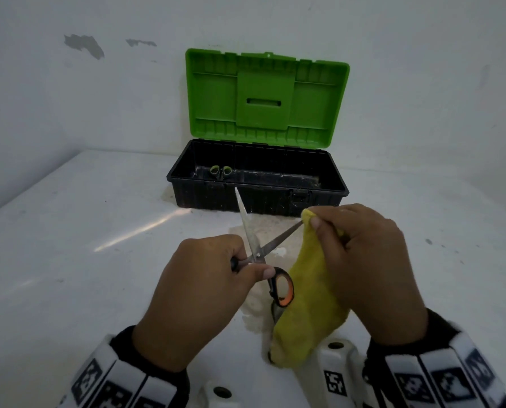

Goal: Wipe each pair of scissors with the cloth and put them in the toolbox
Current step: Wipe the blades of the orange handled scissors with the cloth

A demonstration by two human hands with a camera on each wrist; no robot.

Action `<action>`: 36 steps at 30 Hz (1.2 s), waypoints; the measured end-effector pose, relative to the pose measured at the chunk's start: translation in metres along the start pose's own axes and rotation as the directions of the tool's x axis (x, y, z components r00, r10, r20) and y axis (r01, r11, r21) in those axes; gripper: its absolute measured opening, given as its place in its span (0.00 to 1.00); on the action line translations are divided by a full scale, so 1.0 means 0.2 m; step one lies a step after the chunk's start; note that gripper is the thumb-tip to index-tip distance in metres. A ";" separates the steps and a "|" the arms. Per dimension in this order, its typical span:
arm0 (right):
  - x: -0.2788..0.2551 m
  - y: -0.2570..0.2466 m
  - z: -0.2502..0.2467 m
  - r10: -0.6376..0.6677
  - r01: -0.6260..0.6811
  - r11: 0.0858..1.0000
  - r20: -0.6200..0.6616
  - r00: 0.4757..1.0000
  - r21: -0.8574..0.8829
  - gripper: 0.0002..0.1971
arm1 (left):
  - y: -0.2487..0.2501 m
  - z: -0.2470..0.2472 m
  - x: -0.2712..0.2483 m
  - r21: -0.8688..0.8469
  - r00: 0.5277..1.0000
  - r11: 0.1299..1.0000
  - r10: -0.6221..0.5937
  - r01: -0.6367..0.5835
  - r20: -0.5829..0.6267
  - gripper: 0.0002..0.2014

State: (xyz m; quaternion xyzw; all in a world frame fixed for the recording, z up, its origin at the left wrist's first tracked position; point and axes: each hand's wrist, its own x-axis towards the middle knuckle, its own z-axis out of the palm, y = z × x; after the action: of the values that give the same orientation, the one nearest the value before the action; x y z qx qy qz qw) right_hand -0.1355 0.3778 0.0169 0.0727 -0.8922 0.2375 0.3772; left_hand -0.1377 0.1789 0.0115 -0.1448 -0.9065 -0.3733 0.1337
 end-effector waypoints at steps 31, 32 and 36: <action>0.04 0.03 -0.06 0.067 -0.066 0.992 -0.012 0.998 0.109 0.09 | -0.01 -0.03 0.01 -0.261 0.987 0.961 -0.054 0.094 0.154 0.24; 0.04 0.04 -0.07 0.095 -0.092 0.988 -0.012 0.995 0.125 0.09 | -0.01 -0.03 0.01 -0.272 0.986 0.957 -0.061 0.103 0.158 0.24; 0.02 0.00 -0.10 -0.006 0.011 0.994 -0.041 0.999 0.107 0.08 | -0.02 -0.03 0.03 -0.302 0.984 0.944 -0.089 0.132 0.151 0.24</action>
State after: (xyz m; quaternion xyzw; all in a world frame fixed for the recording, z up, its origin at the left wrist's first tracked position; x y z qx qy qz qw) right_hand -0.1252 0.3875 0.0318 0.0917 -0.8701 0.2848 0.3917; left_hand -0.1438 0.1727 0.0145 -0.1382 -0.8500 -0.5077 0.0261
